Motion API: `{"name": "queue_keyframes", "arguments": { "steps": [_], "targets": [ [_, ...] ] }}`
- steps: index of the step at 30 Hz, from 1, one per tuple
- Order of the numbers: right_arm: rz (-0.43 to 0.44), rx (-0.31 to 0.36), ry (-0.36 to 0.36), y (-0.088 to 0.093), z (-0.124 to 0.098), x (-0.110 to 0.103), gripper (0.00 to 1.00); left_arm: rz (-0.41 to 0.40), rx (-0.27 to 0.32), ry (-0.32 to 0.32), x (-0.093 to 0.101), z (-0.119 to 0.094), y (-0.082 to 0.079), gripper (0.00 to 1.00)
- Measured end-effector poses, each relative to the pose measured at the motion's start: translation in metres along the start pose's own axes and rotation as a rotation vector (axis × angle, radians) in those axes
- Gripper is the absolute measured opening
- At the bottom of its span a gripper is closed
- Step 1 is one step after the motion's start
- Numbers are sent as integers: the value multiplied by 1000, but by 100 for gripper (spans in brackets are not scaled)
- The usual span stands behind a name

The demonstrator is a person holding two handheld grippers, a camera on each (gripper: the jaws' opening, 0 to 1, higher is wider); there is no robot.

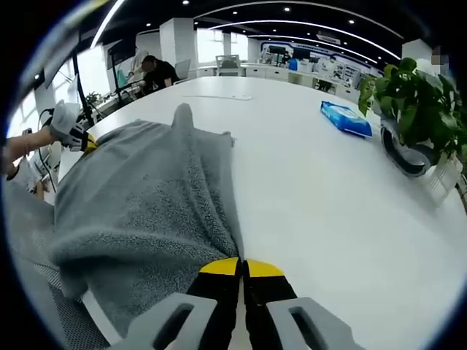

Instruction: Open the folded towel by lifting each exposed corner and separating the folded layers until the towel lies flat within the target outline without major curled edges

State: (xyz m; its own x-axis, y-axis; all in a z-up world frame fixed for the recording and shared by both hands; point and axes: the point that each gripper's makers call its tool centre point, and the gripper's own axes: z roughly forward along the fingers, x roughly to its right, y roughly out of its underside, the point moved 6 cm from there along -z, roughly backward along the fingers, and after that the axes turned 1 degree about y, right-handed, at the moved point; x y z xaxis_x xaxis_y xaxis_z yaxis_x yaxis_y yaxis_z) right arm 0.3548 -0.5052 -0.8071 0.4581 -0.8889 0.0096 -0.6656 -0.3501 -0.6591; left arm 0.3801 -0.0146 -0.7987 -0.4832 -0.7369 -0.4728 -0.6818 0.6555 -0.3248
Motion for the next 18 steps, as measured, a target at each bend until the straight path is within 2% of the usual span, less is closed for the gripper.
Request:
{"name": "queue_keyframes", "arguments": {
  "steps": [7, 10, 12, 18],
  "targets": [
    [4, -23, 33, 5, -5, 13, 0, 1, -17, -7, -5, 1, 2, 1],
    [23, -17, 18, 6, -6, 18, 0, 0, -30, -5, -9, 3, 3, 1],
    [74, -7, 12, 7, -7, 20, 0, -17, -36, 1, -12, 4, 4, 1],
    [95, 5, 33, 17, -13, 35, 0, -91, -17, 0, -21, 6, 13, 1]
  ]
}}
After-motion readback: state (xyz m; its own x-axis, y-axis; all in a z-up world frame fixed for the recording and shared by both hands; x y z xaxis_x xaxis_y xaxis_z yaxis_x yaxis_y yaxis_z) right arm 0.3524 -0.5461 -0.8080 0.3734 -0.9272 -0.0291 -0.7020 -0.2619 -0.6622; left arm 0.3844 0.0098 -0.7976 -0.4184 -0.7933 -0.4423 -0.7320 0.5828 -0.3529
